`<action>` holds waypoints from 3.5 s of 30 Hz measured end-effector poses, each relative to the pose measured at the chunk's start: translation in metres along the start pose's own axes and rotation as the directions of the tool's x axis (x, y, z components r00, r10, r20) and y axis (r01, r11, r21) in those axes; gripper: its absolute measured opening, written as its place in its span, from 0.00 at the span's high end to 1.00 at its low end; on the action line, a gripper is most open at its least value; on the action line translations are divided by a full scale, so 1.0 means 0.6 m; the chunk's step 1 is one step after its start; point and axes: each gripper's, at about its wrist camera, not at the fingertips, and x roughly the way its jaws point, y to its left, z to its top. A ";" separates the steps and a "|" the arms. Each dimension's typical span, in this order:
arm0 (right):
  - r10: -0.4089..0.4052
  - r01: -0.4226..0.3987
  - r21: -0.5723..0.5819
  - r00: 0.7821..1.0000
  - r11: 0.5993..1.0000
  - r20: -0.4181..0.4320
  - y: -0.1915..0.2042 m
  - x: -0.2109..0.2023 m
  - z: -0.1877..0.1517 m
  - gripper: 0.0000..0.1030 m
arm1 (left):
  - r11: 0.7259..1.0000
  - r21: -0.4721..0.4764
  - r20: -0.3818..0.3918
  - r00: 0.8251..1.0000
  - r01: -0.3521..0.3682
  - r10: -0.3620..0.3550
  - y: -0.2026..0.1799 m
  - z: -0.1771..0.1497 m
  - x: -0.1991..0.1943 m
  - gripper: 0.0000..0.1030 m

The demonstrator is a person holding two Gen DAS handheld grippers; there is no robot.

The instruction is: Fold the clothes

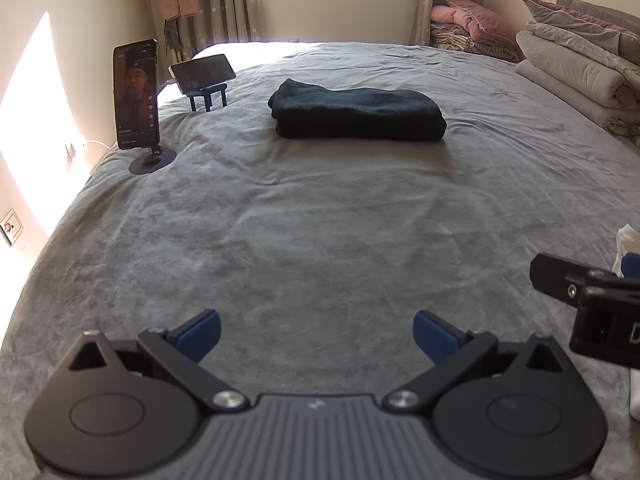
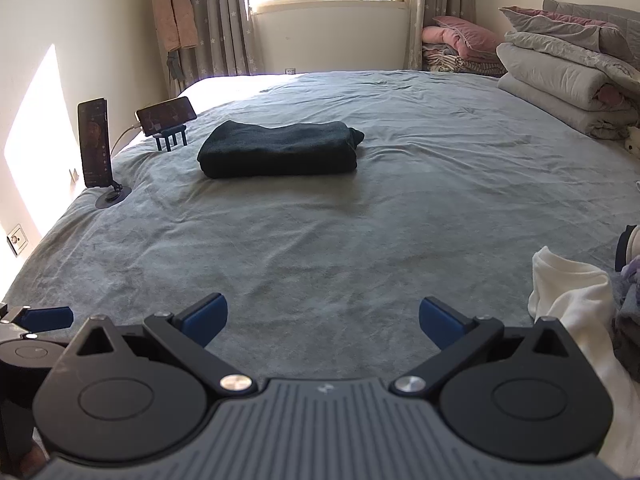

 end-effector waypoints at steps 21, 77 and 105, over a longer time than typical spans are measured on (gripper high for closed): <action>0.009 -0.009 -0.008 1.000 1.000 -0.012 0.005 0.004 0.000 0.00 | 1.000 0.014 0.006 1.000 -0.010 0.010 -0.003 -0.002 -0.002 0.00; 0.034 -0.034 0.005 0.999 0.999 0.021 0.011 -0.010 -0.006 0.00 | 1.000 -0.010 -0.042 0.999 -0.023 0.023 0.014 -0.009 -0.005 0.00; 0.006 -0.004 -0.096 1.000 0.995 0.023 0.058 -0.076 -0.125 0.00 | 0.992 -0.045 -0.013 0.993 -0.119 0.118 0.072 -0.137 -0.090 0.00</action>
